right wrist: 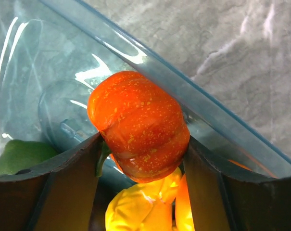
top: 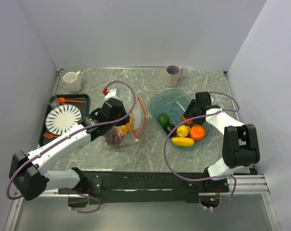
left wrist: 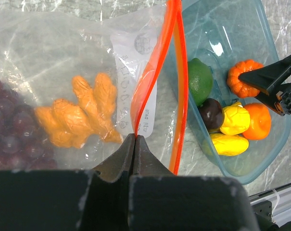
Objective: Place the food in the zip-top bag and seal the zipper
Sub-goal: Pick up the fake fruit from the bin.
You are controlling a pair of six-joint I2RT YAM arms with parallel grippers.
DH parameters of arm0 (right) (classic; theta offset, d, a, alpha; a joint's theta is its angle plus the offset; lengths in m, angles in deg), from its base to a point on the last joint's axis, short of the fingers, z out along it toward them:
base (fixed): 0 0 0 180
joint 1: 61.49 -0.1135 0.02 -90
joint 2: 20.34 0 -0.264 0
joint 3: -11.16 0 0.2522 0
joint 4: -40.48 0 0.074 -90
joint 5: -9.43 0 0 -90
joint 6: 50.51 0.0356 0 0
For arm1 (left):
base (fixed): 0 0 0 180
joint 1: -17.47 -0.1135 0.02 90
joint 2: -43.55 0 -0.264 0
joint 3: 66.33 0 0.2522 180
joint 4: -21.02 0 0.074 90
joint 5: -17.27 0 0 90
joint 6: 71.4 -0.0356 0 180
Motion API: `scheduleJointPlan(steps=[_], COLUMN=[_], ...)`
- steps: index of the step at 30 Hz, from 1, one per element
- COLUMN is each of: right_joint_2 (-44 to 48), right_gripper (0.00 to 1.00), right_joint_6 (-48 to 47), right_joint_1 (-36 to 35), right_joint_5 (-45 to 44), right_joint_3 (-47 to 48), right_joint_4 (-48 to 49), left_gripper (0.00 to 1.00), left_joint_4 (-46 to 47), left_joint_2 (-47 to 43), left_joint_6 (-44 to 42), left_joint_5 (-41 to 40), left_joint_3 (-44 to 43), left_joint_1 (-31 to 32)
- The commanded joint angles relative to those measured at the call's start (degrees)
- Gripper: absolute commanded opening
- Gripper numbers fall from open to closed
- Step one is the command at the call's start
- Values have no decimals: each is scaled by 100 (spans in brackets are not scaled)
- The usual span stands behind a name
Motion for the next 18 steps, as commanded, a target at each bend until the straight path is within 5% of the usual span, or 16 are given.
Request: scheduleJointPlan(steps=[1,8,18], right_joint_2=[316,422,765], right_gripper=[56,47,47], right_joint_6=[-172,-304,-488], right_joint_1=[27,27,18], right_joint_5=[261,630,1474], right_joint_3=[-9,61,246], right_joint_4=[248,239,-14], left_gripper=[1,1,1], left_joint_4=[127,118,127], left_joint_2=[-28,-28,-20], left_joint_6=[-130,-121,-147], left_joint_5=[39,57,57], left_joint_3=[-214,-205,-240], left_joint_1=[8,8,8])
